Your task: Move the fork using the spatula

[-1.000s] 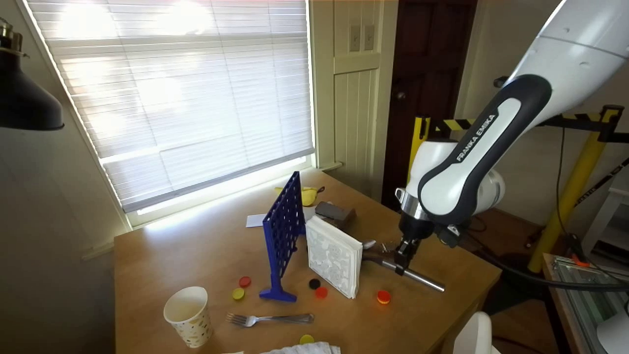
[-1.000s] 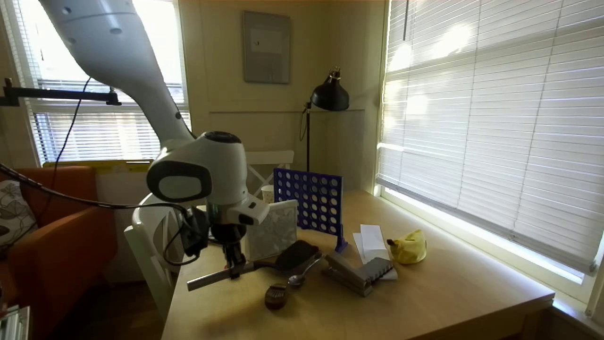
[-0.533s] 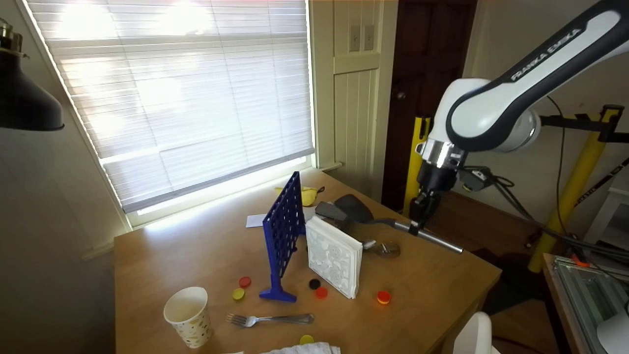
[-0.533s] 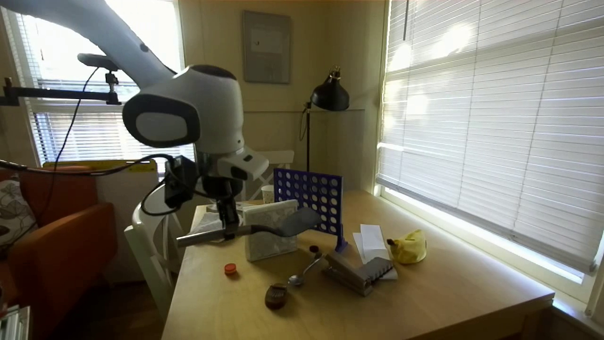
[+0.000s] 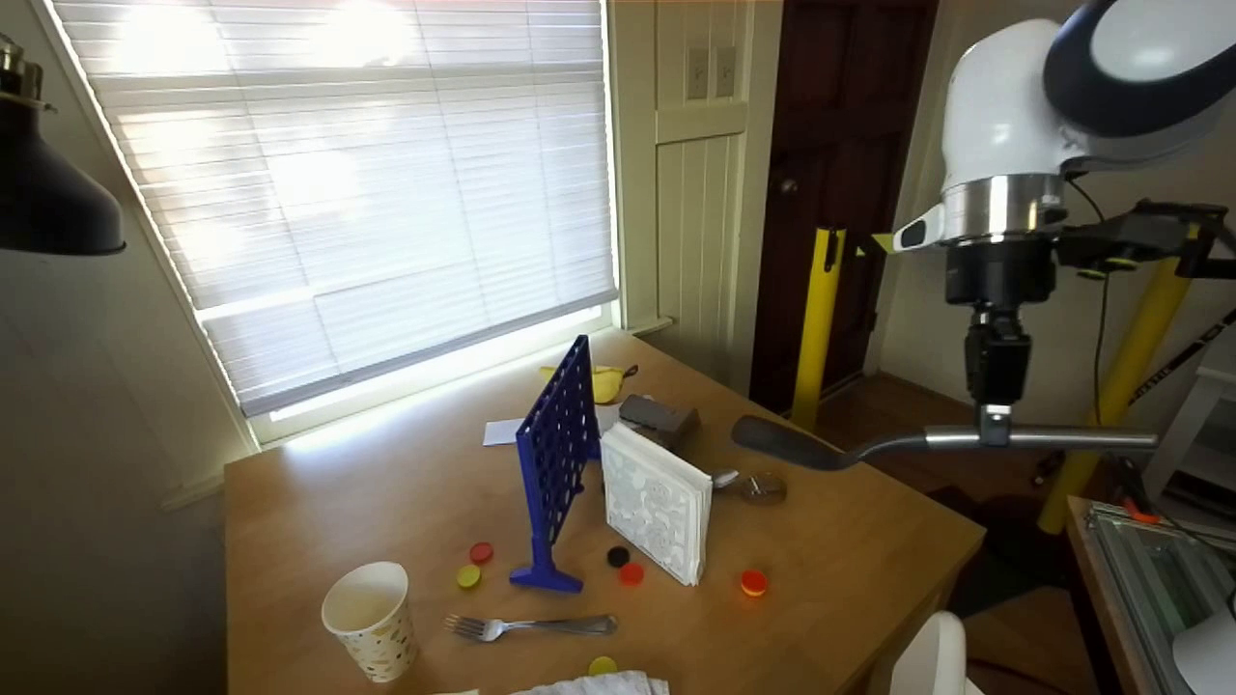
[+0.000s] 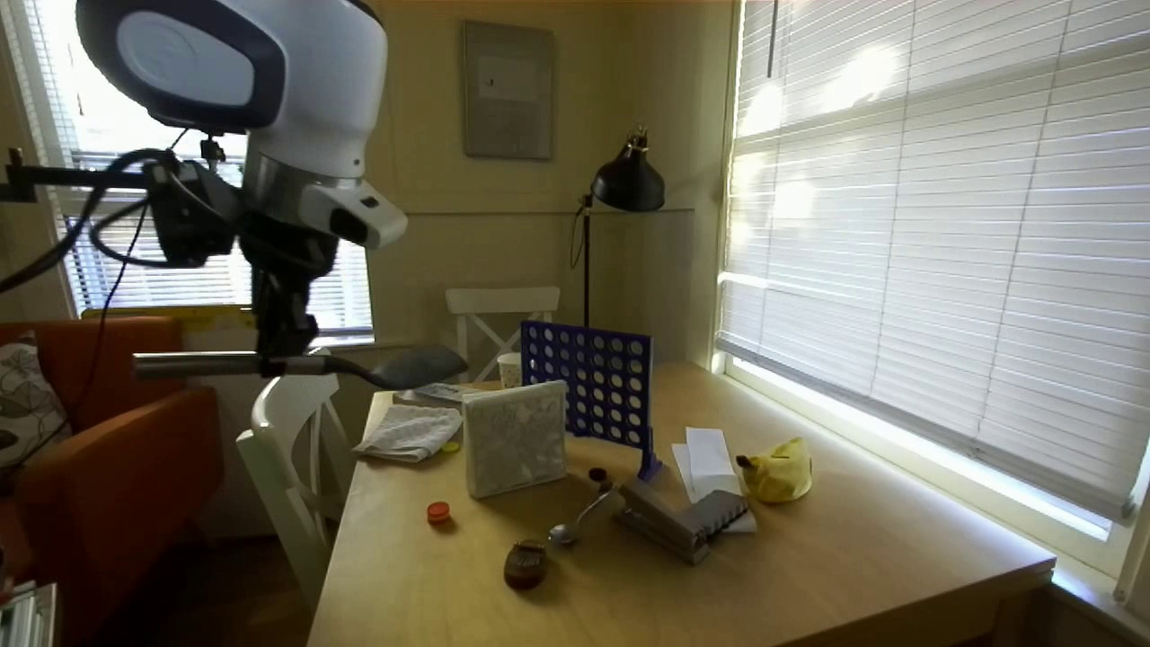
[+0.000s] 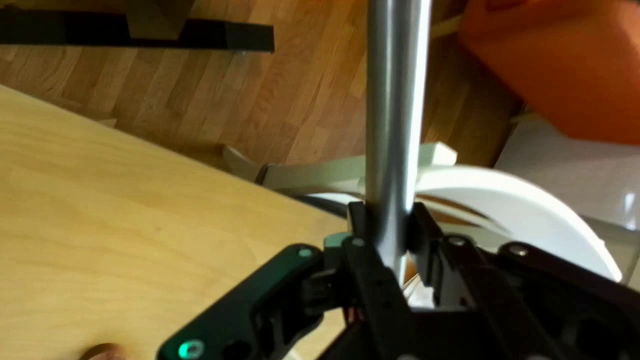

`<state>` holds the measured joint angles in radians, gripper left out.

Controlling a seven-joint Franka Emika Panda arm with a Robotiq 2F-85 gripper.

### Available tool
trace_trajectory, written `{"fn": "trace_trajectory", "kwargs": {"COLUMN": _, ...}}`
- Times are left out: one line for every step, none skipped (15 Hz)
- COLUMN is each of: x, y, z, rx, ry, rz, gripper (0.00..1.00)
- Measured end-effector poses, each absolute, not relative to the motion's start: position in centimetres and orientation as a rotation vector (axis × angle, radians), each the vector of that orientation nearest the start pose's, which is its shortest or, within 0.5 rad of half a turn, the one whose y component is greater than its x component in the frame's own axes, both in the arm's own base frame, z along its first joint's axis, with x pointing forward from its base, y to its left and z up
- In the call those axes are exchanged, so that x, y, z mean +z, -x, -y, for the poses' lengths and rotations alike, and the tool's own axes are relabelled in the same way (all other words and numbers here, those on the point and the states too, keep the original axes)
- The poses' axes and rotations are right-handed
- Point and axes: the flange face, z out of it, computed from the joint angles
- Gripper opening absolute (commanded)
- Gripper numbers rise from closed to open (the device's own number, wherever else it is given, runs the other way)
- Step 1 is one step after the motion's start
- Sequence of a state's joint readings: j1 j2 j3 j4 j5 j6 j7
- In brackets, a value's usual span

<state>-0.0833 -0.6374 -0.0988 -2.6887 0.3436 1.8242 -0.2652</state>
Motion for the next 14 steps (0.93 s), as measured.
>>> {"fn": "trace_trajectory", "kwargs": {"x": 42.4, "y": -31.0, "z": 2.0, "rx": 0.225, "ry": 2.697, "rz": 0.04, "gripper": 0.06}}
{"fn": "trace_trajectory", "kwargs": {"x": 43.5, "y": -30.0, "z": 0.8, "rx": 0.238, "ry": 2.675, "rz": 0.098, "gripper": 0.06}}
{"fn": "trace_trajectory", "kwargs": {"x": 44.5, "y": -29.3, "z": -0.4, "rx": 0.238, "ry": 2.644, "rz": 0.144, "gripper": 0.06}}
{"fn": "trace_trajectory", "kwargs": {"x": 45.3, "y": -28.9, "z": -1.6, "rx": 0.233, "ry": 2.606, "rz": 0.18, "gripper": 0.06}}
{"fn": "trace_trajectory", "kwargs": {"x": 45.9, "y": -28.8, "z": -2.8, "rx": 0.226, "ry": 2.563, "rz": 0.202, "gripper": 0.06}}
{"fn": "trace_trajectory", "kwargs": {"x": 46.2, "y": -29.0, "z": -3.9, "rx": 0.221, "ry": 2.518, "rz": 0.21, "gripper": 0.06}}
{"fn": "trace_trajectory", "kwargs": {"x": 46.3, "y": -29.6, "z": -4.9, "rx": 0.209, "ry": 2.471, "rz": 0.202, "gripper": 0.06}}
{"fn": "trace_trajectory", "kwargs": {"x": 46.2, "y": -30.3, "z": -5.8, "rx": 0.199, "ry": 2.423, "rz": 0.178, "gripper": 0.06}}
{"fn": "trace_trajectory", "kwargs": {"x": 45.9, "y": -31.3, "z": -6.6, "rx": 0.197, "ry": 2.38, "rz": 0.142, "gripper": 0.06}}
{"fn": "trace_trajectory", "kwargs": {"x": 45.4, "y": -32.6, "z": -7.1, "rx": 0.192, "ry": 2.341, "rz": 0.096, "gripper": 0.06}}
{"fn": "trace_trajectory", "kwargs": {"x": 44.7, "y": -33.9, "z": -7.5, "rx": 0.187, "ry": 2.308, "rz": 0.047, "gripper": 0.06}}
{"fn": "trace_trajectory", "kwargs": {"x": 44.0, "y": -35.4, "z": -7.9, "rx": 0.188, "ry": 2.281, "rz": -0.003, "gripper": 0.06}}
{"fn": "trace_trajectory", "kwargs": {"x": 43.2, "y": -36.9, "z": -8.3, "rx": 0.198, "ry": 2.257, "rz": -0.046, "gripper": 0.06}}
{"fn": "trace_trajectory", "kwargs": {"x": 42.4, "y": -38.3, "z": -8.7, "rx": 0.213, "ry": 2.238, "rz": -0.078, "gripper": 0.06}}
